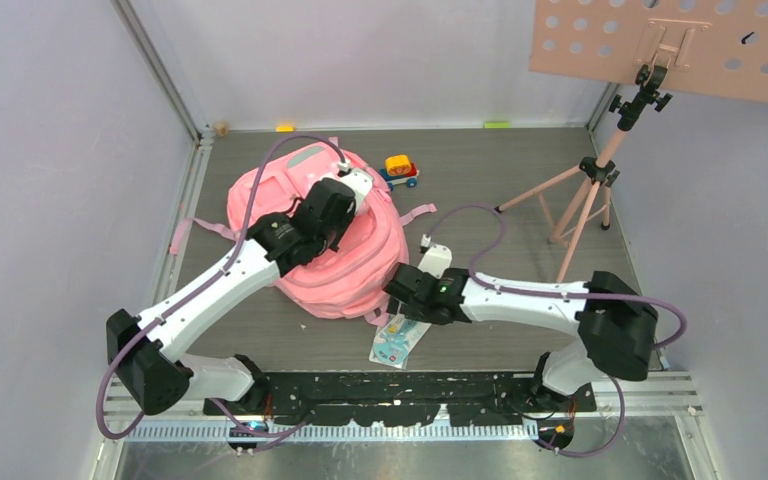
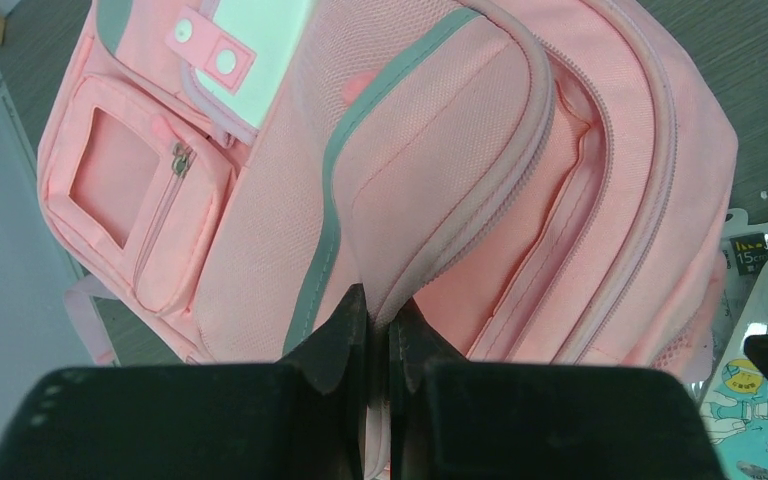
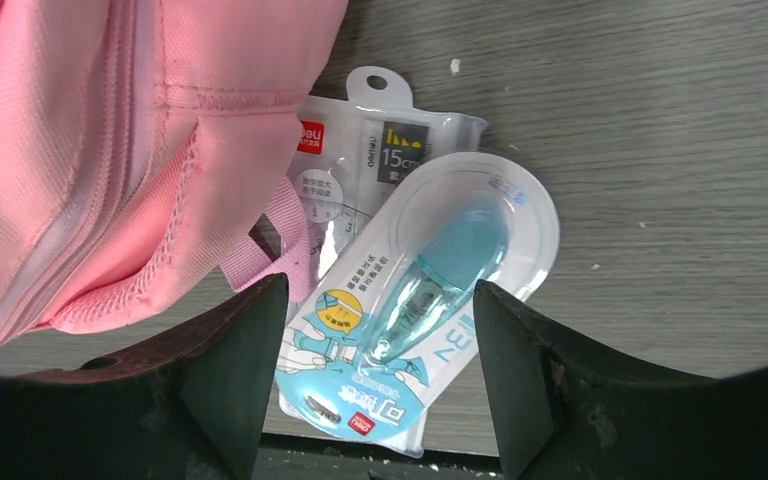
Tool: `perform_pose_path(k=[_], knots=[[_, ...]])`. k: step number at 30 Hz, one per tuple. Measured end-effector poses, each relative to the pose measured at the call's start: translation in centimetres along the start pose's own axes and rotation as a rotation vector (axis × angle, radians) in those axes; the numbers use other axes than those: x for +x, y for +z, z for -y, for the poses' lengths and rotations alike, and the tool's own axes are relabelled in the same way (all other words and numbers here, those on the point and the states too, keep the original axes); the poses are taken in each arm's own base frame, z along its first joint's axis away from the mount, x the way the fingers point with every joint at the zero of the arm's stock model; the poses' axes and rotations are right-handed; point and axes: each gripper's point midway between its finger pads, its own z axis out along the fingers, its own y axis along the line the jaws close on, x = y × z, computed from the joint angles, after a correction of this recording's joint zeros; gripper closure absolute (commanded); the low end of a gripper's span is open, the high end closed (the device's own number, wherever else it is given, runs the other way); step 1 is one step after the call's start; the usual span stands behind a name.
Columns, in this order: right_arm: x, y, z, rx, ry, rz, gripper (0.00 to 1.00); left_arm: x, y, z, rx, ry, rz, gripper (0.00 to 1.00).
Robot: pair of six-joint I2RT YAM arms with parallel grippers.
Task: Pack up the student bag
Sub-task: Pick up the stationery from the center of the board.
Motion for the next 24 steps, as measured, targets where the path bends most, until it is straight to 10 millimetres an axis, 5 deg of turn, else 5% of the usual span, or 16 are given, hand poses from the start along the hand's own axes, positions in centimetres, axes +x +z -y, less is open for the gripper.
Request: perform_pose_path(k=[6, 24], knots=[[1.4, 2.0, -0.1, 0.079, -0.034, -0.016, 0.31, 0.2, 0.1, 0.2, 0.009, -0.012, -0.003, 1.0], [1.8, 1.4, 1.3, 0.194, -0.093, 0.014, 0.33, 0.2, -0.2, 0.1, 0.008, -0.02, 0.008, 1.0]])
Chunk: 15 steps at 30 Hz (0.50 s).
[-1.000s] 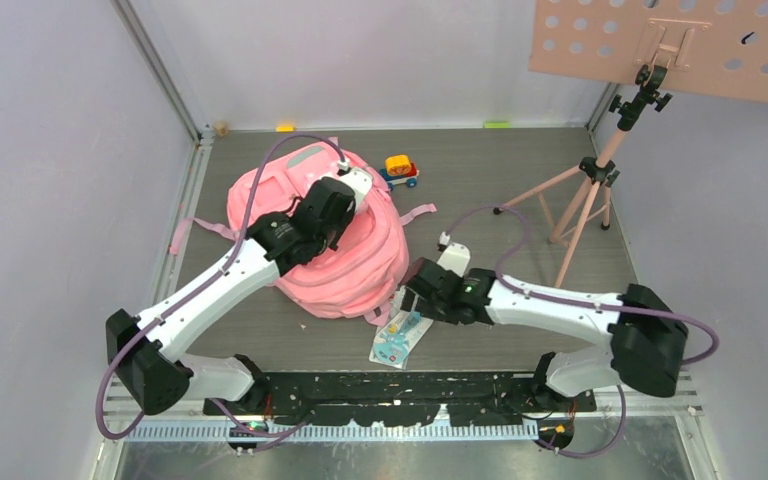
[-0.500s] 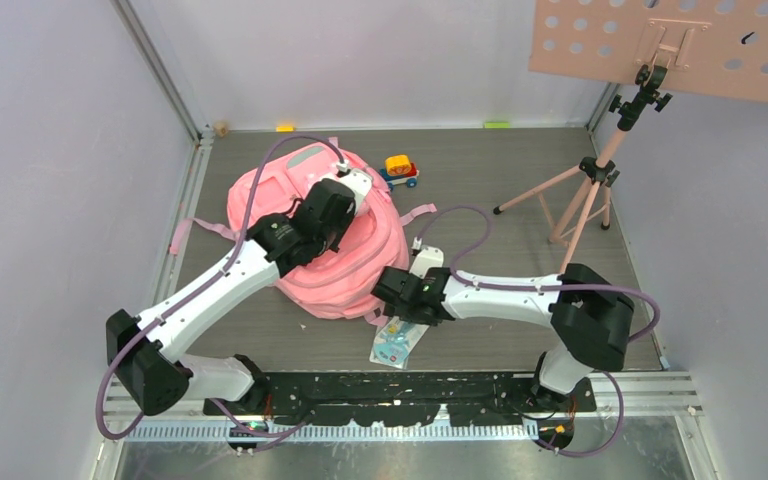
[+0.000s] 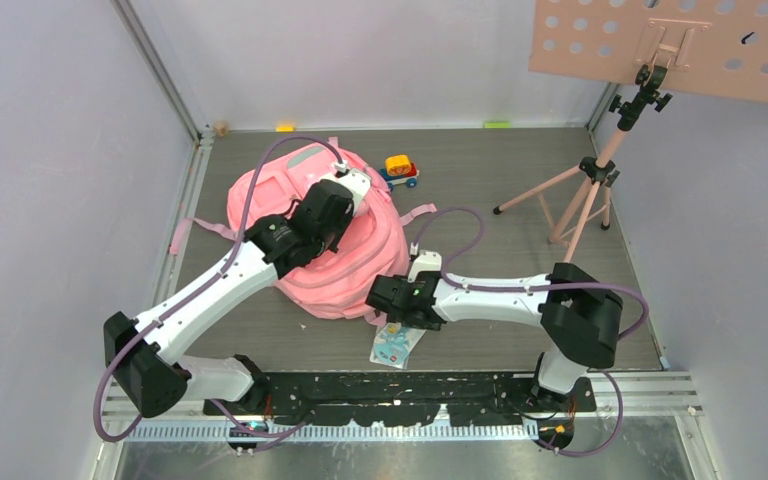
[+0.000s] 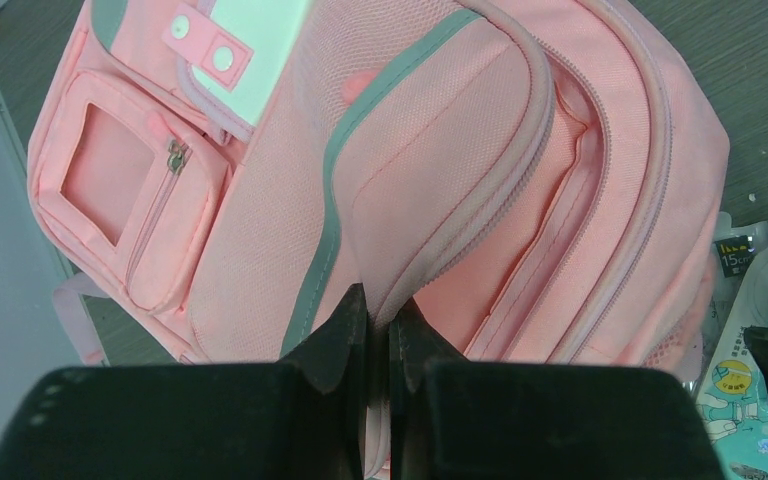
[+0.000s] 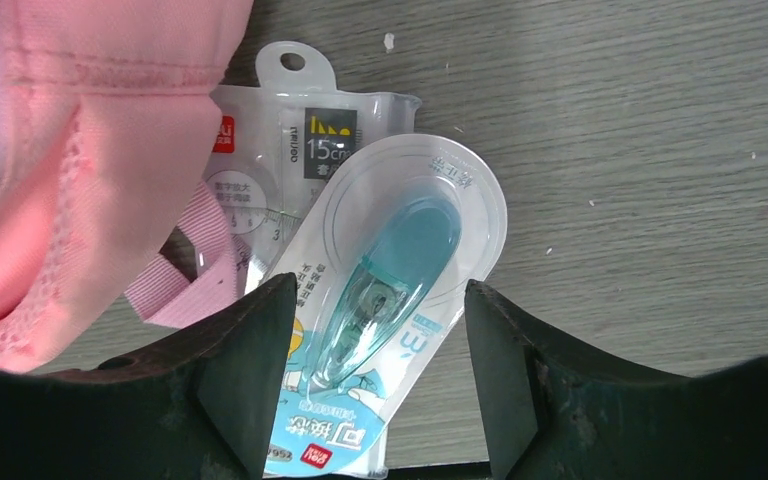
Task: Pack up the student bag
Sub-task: Pick up the stationery from the center of the board.
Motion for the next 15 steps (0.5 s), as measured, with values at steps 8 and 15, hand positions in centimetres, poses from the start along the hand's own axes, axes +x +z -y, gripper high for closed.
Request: perform_pose_path(k=[8, 15], knots=[[0.9, 1.6, 0.2, 0.039, -0.028, -0.013, 0.42, 0.0, 0.0, 0.0, 0.0, 0.0, 0.0, 1.0], [0.2, 2.0, -0.7, 0.003, -0.01, -0.009, 0.71, 0.0, -0.1, 0.0, 0.0, 0.0, 0.002, 1.0]])
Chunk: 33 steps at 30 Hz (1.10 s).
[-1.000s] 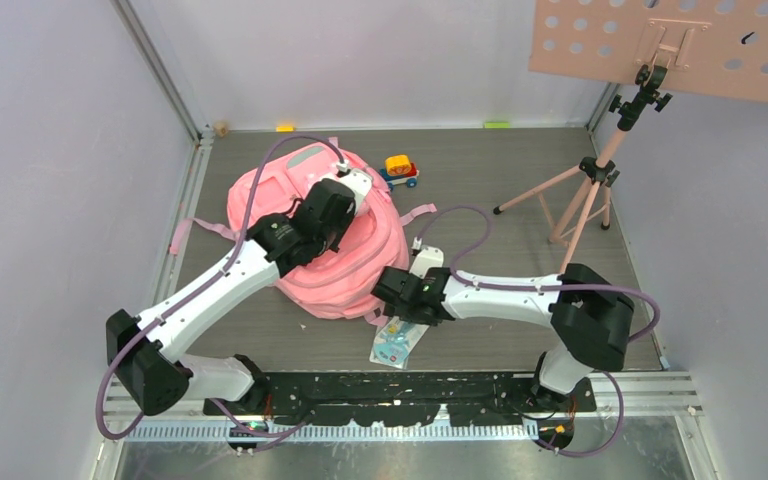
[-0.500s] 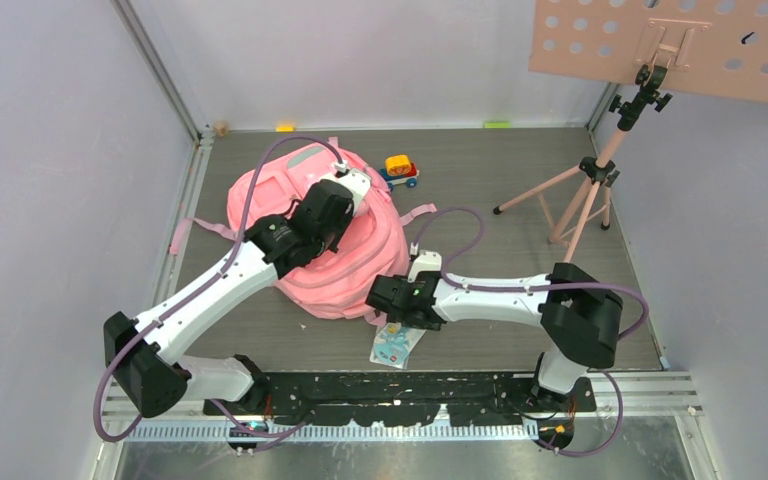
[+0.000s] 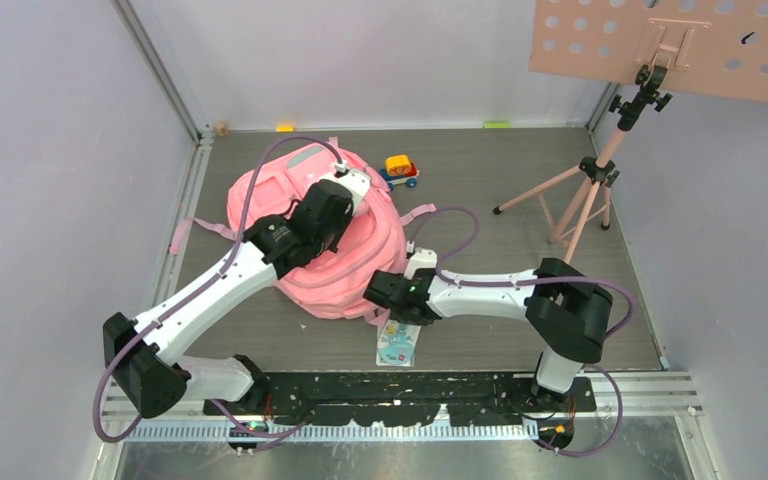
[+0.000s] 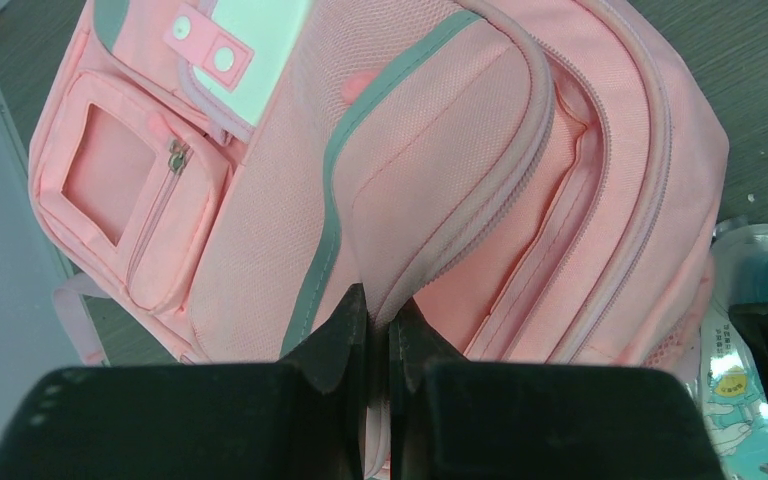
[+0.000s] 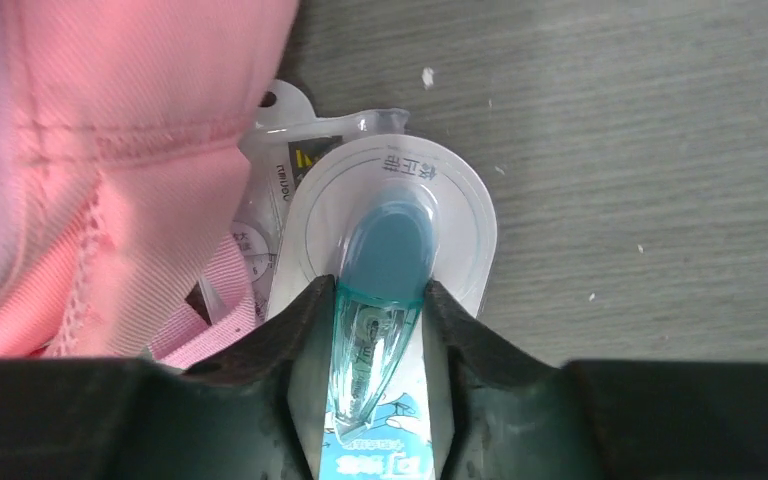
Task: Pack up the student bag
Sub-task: Pick up the stationery from the center of the board, then place the stationery in the student bag.
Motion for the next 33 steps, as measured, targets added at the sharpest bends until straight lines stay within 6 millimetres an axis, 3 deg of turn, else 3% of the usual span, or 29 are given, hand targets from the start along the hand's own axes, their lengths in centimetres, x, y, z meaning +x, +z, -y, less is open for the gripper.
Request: perform_pose_path(k=[4, 8, 12, 21, 25, 29, 33], knots=[[-0.9, 0.5, -0.2, -0.029, 0.022, 0.002, 0.88, 0.0, -0.1, -0.1, -0.005, -0.001, 0.004, 1.0], [-1.4, 0.6, 1.3, -0.023, 0.002, 0.011, 0.99, 0.0, -0.4, -0.3, -0.008, -0.005, 0.012, 1.0], [-2.9, -0.6, 2.4, -0.041, -0.034, 0.052, 0.99, 0.0, -0.5, -0.3, -0.001, -0.01, 0.016, 1.0], [-6.5, -6.6, 2.7, -0.185, -0.12, 0.133, 0.99, -0.1, -0.5, -0.3, 0.077, -0.072, 0.024, 1.0], [-7.8, -10.0, 1.0, -0.299, -0.15, 0.129, 1.0, -0.2, -0.5, -0.1, 0.109, -0.097, 0.024, 1.0], [-9.8, -13.2, -2.2, -0.397, -0.162, 0.133, 1.0, -0.2, -0.5, 0.1, 0.128, -0.104, 0.024, 1.0], [-12.0, -13.9, -5.9, -0.44, -0.152, 0.122, 1.0, -0.2, -0.6, 0.3, 0.142, -0.108, 0.025, 1.0]])
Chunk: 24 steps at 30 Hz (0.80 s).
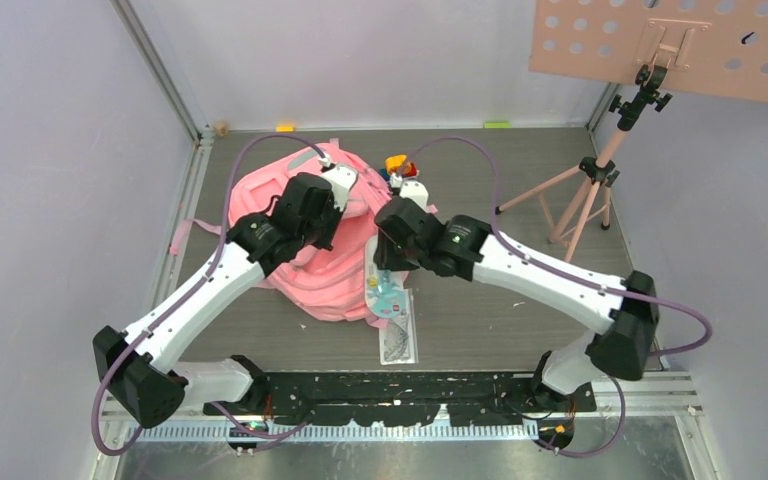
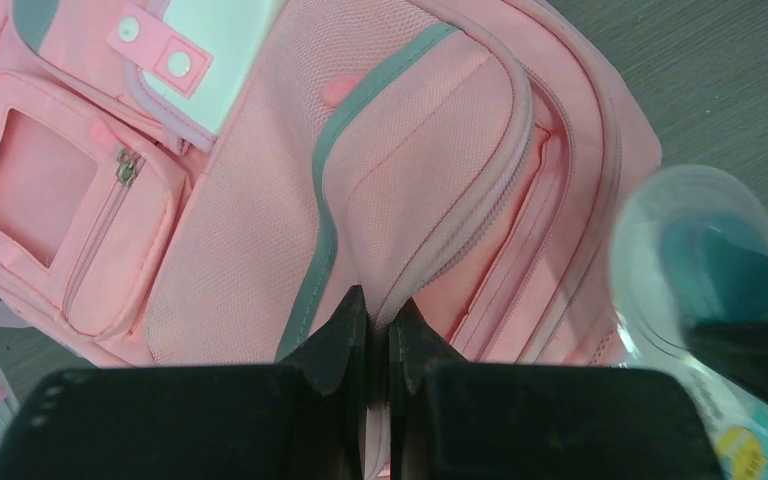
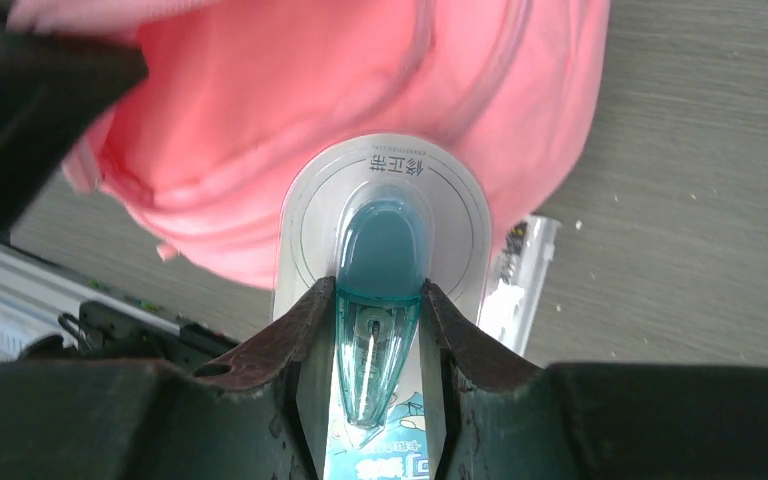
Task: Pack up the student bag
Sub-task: Place the stationery in the student bag.
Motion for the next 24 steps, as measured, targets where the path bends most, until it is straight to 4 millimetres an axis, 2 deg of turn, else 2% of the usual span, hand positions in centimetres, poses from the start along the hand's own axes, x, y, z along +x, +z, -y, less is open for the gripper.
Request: perform_pose_path(k=[1, 2, 6, 9, 15, 21, 23, 24], knots=[[-0.5, 1.0, -0.6, 0.001, 0.004, -0.01, 1.0, 0.0, 0.0, 0.1, 0.004, -0.002, -0.001, 1.0], [-0.8, 1.4, -0.5, 0.007, 0.011, -0.011, 1.0, 0.0, 0.0, 0.1, 0.009, -0.003, -0.001, 1.0], [-1.7, 5.0, -0.3, 0.064, 0.022, -0.058, 1.0, 0.1, 0.0, 0.4, 0.023, -0.015, -0.001, 1.0], [-2.1, 6.5, -0.3, 0.092, 0.023, -0.085, 1.0, -0.1, 0.1, 0.5, 0.031, -0.025, 0.004, 1.0], [-4.1, 7.6, -1.9, 0.082, 0.038, -0.044, 1.0, -0.3, 0.2, 0.5, 0.034, -0.064, 0.015, 1.0], [-5.8, 8.1, -2.5, 0.073, 0.086, 0.029, 0.99, -0.6, 0.2, 0.5, 0.03, -0.086, 0.026, 1.0], [-6.4, 8.3, -2.6, 0.072, 0.108, 0.059, 0.92, -0.9, 0.2, 0.4, 0.026, -0.09, 0.036, 1.0], [-6.6, 8.5, -2.7, 0.069, 0.118, 0.074, 0.84, -0.9, 0.3, 0.3, 0.025, -0.091, 0.038, 1.0]])
